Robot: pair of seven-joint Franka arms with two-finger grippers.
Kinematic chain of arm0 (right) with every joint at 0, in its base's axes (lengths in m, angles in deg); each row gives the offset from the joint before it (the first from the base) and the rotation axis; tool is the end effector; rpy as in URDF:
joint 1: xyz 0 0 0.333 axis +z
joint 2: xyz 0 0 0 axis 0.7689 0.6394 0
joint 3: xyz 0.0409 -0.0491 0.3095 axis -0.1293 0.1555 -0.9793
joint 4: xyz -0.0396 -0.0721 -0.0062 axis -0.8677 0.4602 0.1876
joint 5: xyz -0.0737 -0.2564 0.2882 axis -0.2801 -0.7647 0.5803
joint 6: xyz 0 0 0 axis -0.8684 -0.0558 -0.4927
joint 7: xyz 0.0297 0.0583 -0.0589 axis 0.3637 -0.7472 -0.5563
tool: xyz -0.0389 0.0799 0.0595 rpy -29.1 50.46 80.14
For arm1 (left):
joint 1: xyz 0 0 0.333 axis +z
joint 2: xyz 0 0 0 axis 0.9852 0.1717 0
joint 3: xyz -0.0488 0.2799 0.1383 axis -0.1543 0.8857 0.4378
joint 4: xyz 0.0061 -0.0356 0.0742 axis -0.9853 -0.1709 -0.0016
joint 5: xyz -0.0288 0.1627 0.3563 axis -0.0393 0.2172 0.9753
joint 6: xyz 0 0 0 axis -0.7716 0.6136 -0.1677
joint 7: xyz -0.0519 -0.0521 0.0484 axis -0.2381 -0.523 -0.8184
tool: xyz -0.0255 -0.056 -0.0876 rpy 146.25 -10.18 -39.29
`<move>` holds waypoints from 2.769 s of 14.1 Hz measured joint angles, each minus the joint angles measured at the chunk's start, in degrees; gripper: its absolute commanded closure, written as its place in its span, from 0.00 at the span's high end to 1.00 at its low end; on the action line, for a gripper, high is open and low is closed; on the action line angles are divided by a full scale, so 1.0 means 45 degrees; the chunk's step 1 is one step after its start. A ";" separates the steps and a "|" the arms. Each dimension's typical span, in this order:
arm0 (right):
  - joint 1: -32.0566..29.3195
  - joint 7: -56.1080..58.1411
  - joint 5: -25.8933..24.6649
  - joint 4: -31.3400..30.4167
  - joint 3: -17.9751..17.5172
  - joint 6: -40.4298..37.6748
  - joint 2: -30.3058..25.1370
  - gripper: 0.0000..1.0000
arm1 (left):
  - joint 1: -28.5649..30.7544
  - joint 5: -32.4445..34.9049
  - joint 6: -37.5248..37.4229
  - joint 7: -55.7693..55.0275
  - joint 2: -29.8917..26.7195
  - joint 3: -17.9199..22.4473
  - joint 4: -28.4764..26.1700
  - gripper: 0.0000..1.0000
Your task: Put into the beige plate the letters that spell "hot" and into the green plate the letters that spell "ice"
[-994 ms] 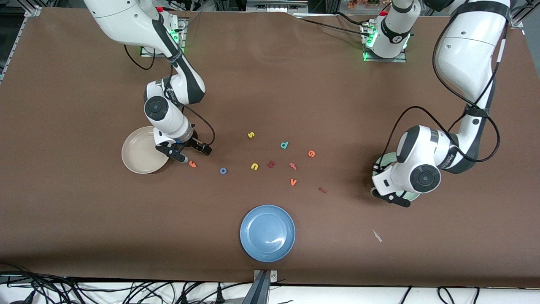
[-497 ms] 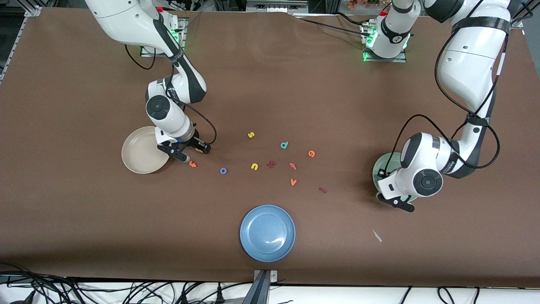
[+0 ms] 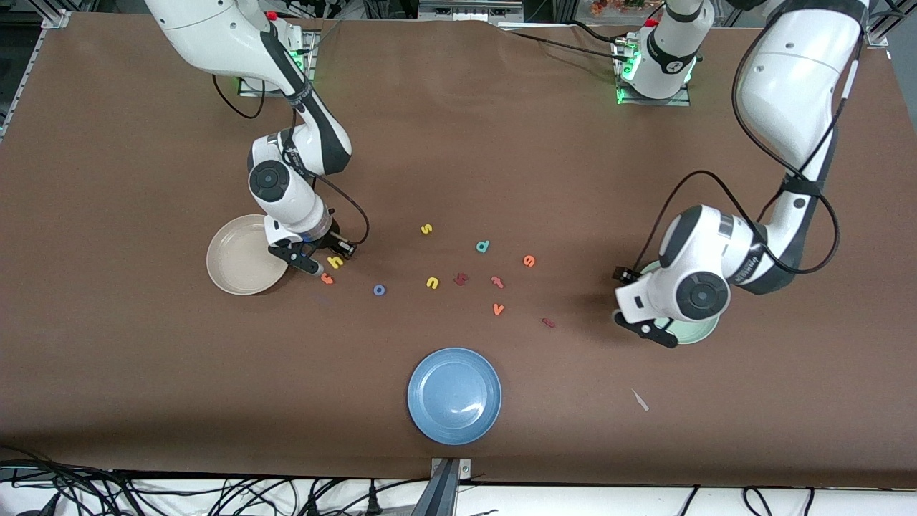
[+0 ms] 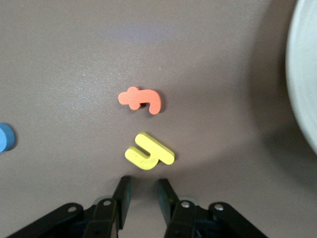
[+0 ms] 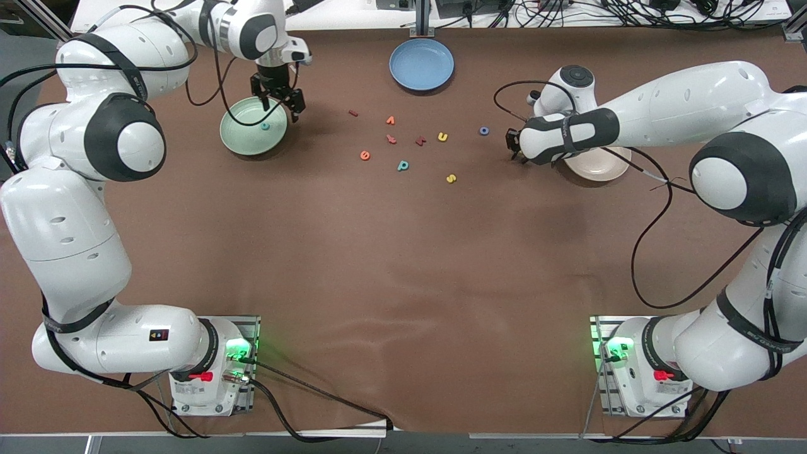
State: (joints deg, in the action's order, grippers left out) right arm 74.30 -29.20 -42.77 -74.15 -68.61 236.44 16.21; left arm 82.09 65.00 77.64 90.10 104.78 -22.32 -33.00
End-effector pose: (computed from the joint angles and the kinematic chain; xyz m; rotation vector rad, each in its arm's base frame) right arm 0.5212 0.2331 0.1746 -2.9746 0.6909 -0.0200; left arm 0.6545 -0.1750 0.2588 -2.9801 0.6647 0.4921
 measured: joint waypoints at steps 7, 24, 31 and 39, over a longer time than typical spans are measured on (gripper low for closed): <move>0.0001 -0.0028 0.0000 0.0110 -0.0031 -0.0122 0.0004 0.67 | -0.1123 -0.0323 0.1086 -0.1734 0.0017 -0.1206 -0.0389 0.91; -0.0263 0.4454 -0.0009 0.0995 0.0293 -0.2652 -0.0005 0.86 | -0.2821 0.1468 0.4670 -0.4101 0.1083 -0.1089 -0.2038 0.60; -0.0260 0.4719 -0.0019 0.1500 0.0276 -0.2653 0.0383 0.86 | -0.2813 0.1469 0.4716 -0.4629 0.1126 -0.1060 -0.2188 0.03; -0.0261 0.4877 -0.0019 0.2119 0.0276 -0.2653 0.0893 0.77 | -0.1854 0.1521 0.3138 -0.4118 0.0372 -0.1029 -0.1809 0.02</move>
State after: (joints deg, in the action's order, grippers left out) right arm 73.12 -7.25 -42.85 -64.61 -67.37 224.51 20.23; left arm 73.74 71.85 91.76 71.57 106.46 -26.95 -41.14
